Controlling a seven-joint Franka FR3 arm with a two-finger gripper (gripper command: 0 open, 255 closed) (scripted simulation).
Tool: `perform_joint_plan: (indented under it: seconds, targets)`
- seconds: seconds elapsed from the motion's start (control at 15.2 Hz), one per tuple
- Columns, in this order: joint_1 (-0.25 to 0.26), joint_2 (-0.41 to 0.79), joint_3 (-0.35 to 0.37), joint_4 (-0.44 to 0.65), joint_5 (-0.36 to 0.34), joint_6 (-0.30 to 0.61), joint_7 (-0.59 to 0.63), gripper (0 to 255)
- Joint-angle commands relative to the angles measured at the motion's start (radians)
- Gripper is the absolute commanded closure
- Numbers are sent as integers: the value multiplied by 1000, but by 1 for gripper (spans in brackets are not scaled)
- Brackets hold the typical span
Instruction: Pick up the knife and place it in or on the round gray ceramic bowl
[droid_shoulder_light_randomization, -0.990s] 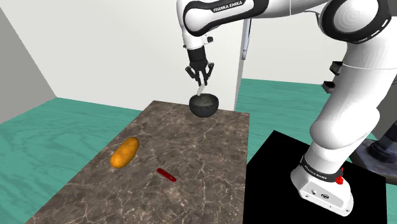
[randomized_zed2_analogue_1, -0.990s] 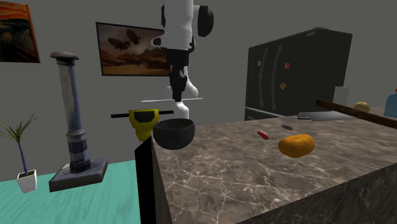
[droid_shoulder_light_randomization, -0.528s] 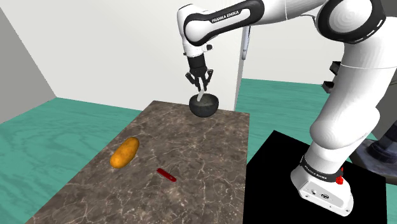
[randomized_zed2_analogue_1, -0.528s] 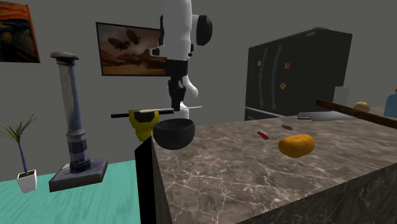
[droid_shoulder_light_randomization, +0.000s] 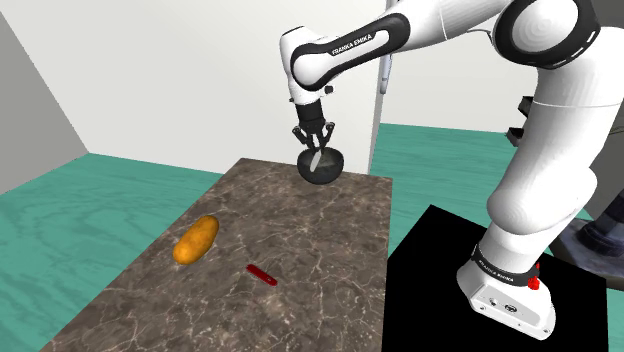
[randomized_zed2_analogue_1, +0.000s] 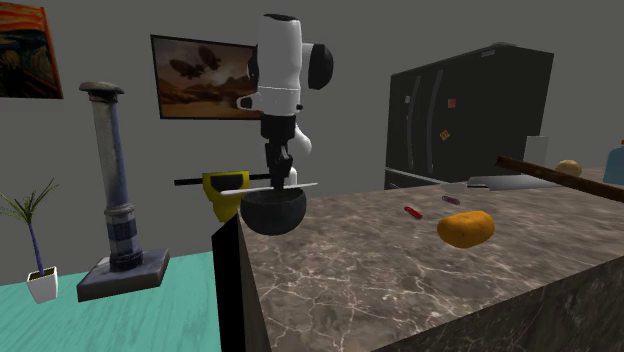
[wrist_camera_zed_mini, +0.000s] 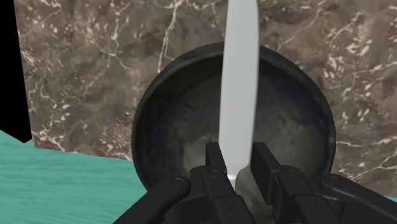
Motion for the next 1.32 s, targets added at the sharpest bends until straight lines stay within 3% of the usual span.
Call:
perform_joint_plan:
  seconds: [0.0,0.46,0.53,0.86,1.12,1.25]
  targets:
    - [-1,1,0,-16,-1,16,1,255]
    - [-1,1,0,-15,-1,16,1,255]
    - [-1,1,0,-15,-1,16,1,0]
    - [-1,1,0,-15,-1,16,1,0]
    - [10,8,5,119,0,-112,0,0]
    - [10,8,5,119,0,-112,0,0]
